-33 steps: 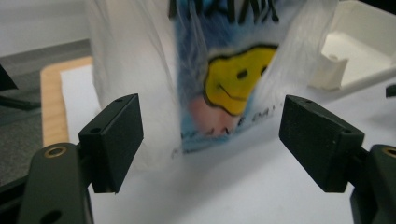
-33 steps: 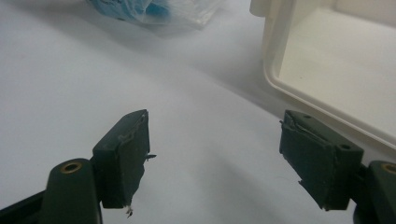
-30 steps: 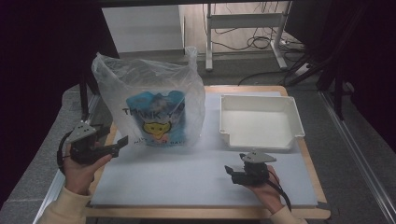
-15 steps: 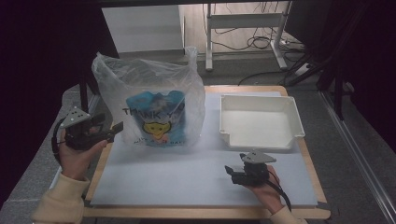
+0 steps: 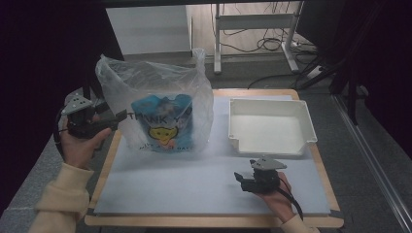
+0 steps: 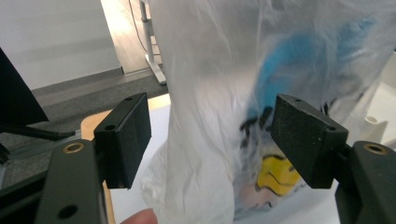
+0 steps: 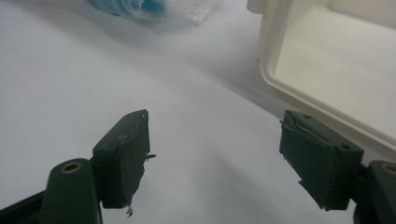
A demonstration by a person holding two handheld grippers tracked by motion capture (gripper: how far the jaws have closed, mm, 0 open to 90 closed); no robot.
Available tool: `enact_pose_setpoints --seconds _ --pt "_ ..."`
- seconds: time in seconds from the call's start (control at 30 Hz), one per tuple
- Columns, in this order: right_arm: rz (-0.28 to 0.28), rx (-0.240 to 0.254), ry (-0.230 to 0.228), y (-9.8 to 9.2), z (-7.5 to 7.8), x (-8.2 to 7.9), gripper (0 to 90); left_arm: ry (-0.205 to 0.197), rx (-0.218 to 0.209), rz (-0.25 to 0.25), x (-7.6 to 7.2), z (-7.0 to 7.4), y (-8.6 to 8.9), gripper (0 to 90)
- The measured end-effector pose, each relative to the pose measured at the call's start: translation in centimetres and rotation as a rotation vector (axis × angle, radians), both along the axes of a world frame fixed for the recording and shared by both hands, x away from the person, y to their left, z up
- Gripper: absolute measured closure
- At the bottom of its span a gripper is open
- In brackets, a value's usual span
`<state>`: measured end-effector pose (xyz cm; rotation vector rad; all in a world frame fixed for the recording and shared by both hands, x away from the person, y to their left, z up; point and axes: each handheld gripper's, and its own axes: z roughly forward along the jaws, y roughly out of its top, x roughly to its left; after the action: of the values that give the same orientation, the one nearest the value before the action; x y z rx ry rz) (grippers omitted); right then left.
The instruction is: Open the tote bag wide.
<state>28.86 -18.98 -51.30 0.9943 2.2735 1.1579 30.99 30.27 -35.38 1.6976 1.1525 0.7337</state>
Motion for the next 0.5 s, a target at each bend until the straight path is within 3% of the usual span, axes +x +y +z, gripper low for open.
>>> enact_pose_setpoints --seconds 0.17,0.2,0.23,0.27,0.3,0.37,0.5 --pt "-0.006 -0.013 -0.001 0.0 0.0 0.0 24.2 0.005 0.018 0.006 1.0 0.2 -0.3 37.2" --pt "-0.009 -0.017 -0.001 0.0 0.0 0.0 24.2 0.007 0.013 0.007 1.2 0.2 -0.3 41.6" --pt "-0.013 -0.022 0.000 0.0 -0.1 0.0 24.2 0.016 0.016 0.006 1.5 0.0 -0.3 53.6" --pt "-0.013 -0.022 0.000 0.0 -0.1 0.0 24.2 0.016 0.016 0.006 1.5 0.0 -0.3 59.8" --pt "-0.013 -0.025 0.000 0.0 -0.1 0.0 24.1 0.015 0.028 0.017 1.6 -0.2 -0.4 59.8" --pt "-0.020 -0.032 0.006 0.0 -0.2 0.1 24.2 0.017 0.014 -0.008 1.7 -0.6 -0.4 79.7" --pt "-0.024 -0.026 0.005 -0.1 -0.1 0.1 24.2 0.025 0.005 -0.031 1.6 -0.8 -0.5 88.8"
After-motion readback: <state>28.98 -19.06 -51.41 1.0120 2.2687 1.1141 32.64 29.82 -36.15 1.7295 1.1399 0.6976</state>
